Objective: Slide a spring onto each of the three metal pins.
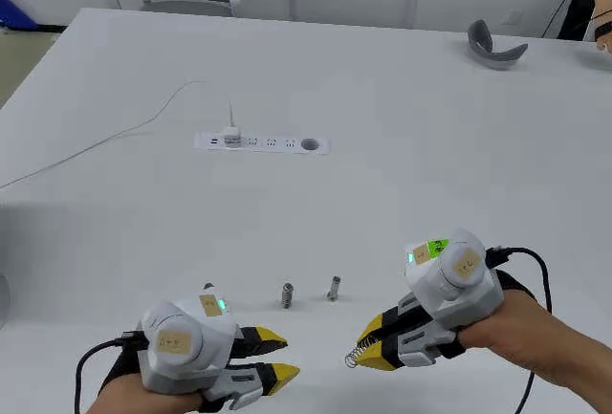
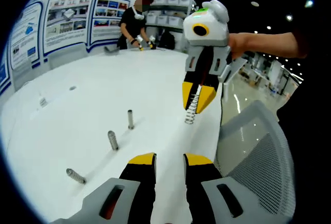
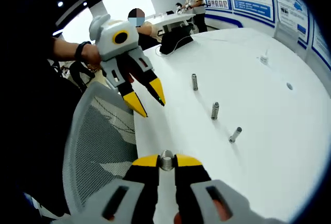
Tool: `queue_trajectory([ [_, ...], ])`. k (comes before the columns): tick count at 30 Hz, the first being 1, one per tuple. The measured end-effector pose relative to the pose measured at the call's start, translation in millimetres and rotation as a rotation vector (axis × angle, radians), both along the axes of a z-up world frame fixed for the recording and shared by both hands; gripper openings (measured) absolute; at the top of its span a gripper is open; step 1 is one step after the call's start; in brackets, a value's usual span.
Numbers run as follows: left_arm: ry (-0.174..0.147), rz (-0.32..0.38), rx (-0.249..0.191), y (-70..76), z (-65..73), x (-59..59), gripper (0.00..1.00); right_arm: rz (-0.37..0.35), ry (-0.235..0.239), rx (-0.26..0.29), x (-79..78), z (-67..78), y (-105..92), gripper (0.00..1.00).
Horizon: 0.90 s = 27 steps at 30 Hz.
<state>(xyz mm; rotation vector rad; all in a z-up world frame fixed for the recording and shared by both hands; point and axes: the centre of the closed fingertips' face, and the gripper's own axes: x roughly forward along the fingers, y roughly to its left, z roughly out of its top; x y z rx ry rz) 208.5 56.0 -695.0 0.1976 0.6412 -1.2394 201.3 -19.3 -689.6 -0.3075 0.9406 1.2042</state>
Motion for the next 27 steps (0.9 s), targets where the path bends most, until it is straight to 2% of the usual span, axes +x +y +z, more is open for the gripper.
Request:
queue_trajectory([
  [8, 0.013, 0.08, 0.013, 19.0, -8.3, 8.6, 0.28, -0.043, -0.019, -0.056, 17.0, -11.6, -10.7, 0.12],
  [16, 0.015, 0.141, 0.021, 28.3, -11.4, 17.2, 0.38, -0.105, -0.043, -0.089, 42.4, -21.0, -19.4, 0.13],
  [21, 0.013, 0.176, 0.024, 34.7, -11.6, 24.3, 0.44, -0.107, -0.063, -0.124, 57.6, -25.9, -23.2, 0.13],
  [27, 0.014, 0.227, 0.028, 45.9, -12.5, 32.6, 0.51, -0.112, -0.076, -0.141, 76.0, -28.1, -23.7, 0.13],
])
